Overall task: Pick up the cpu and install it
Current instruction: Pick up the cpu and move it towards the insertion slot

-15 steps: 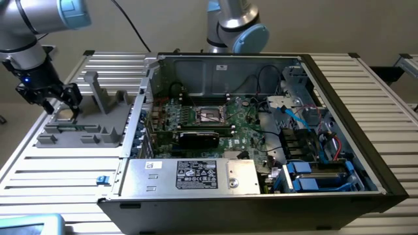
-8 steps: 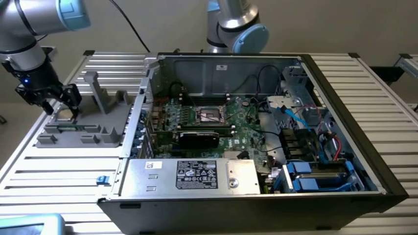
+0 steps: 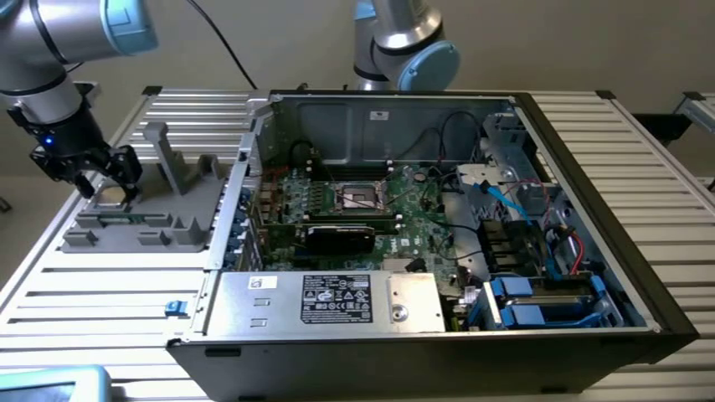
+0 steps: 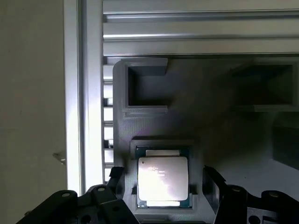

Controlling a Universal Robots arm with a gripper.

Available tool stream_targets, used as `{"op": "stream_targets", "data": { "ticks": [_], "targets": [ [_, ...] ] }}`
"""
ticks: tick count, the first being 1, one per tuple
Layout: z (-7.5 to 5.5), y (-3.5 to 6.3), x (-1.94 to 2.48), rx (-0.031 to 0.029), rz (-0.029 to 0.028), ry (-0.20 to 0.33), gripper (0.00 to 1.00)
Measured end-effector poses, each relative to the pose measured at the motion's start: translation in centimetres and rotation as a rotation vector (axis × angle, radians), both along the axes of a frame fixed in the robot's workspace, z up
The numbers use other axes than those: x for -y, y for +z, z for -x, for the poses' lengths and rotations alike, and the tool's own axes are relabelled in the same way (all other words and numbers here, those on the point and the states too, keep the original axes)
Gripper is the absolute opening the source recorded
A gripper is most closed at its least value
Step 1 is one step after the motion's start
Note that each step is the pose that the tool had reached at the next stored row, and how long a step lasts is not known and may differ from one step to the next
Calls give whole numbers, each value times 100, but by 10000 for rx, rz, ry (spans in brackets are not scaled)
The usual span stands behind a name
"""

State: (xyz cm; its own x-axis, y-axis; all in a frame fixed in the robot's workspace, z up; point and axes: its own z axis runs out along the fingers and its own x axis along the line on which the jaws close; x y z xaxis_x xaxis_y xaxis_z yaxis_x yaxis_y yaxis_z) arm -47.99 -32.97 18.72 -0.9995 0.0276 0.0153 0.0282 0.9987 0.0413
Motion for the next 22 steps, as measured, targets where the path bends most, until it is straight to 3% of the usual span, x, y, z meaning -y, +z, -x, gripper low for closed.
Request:
{"op": "stream_targets", "data": {
  "ticks": [6,7,15,22],
  "targets": [
    [-1,-3,0,-9,-1,1,68],
    [-1,-3,0,-9,-1,0,62],
    [-1,-17,0,-10,-2,0,62],
    [-2,-26,1,-80,0,-3,62]
  ]
}}
